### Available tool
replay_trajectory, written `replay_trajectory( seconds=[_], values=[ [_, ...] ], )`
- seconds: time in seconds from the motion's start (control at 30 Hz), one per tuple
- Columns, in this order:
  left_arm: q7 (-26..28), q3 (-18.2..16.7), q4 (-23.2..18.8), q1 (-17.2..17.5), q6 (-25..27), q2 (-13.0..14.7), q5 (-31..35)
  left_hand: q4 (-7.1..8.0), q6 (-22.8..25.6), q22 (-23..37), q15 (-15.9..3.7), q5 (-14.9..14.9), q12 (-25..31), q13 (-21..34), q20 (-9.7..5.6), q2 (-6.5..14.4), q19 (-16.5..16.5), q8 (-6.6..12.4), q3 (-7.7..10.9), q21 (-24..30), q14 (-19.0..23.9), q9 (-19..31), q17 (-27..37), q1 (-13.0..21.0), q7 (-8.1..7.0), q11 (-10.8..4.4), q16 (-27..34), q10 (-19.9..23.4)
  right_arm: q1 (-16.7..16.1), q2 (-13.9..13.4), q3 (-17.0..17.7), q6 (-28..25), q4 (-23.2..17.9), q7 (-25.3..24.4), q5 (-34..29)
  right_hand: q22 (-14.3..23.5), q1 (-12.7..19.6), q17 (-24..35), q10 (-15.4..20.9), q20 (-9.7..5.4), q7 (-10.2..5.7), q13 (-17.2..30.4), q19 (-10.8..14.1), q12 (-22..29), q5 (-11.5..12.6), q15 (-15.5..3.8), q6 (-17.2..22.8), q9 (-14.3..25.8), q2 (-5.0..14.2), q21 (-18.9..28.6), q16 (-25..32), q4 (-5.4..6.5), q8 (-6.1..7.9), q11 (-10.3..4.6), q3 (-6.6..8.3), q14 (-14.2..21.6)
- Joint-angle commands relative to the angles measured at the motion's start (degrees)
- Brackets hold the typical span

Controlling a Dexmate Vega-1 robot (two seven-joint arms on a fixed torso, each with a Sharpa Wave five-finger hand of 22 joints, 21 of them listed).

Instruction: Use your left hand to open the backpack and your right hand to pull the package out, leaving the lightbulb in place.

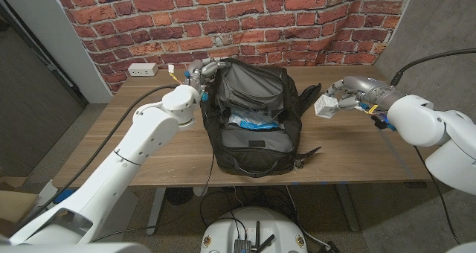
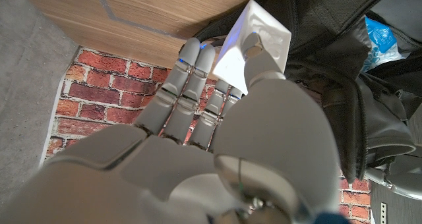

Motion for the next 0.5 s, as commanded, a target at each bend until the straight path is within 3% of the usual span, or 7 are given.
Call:
replay_trajectory(
  seconds=[0.03,0.5],
  values=[
    [-3.9,-2.7,-1.3,0.3,0.2,4.3,-3.8,0.37,-0.3,0.1,0.25,0.3,0.3,0.2,-5.65,0.5,-0.3,-0.07,0.53,0.1,-0.2,0.2,0.1,-0.1,0.03,-0.16,0.1,-0.3,1.6,0.0,-0.2,4.1,4.0,-0.8,1.2,0.1,-0.7,0.3,5.2,-6.91,0.16,1.5,-0.3,0.0,0.6,-7.54,0.4,0.3,1.55,0.4,-0.3,1.39,0.04,-2.34,1.13,0.5],
    [-8.9,-5.5,-2.8,0.4,1.1,10.6,-8.5,0.59,-2.9,0.0,0.32,0.4,0.0,0.4,-5.52,0.7,-1.4,-0.52,0.49,-0.2,-3.1,0.4,0.0,-0.8,-0.32,-0.02,-0.5,-3.4,7.6,-2.0,-5.1,6.6,8.1,-2.5,2.9,0.0,-1.1,0.3,5.2,-6.86,0.09,1.6,-0.6,-0.2,0.5,-7.45,0.5,0.3,1.59,0.8,-0.5,1.5,-0.03,-2.3,1.05,0.6]
  ],
)
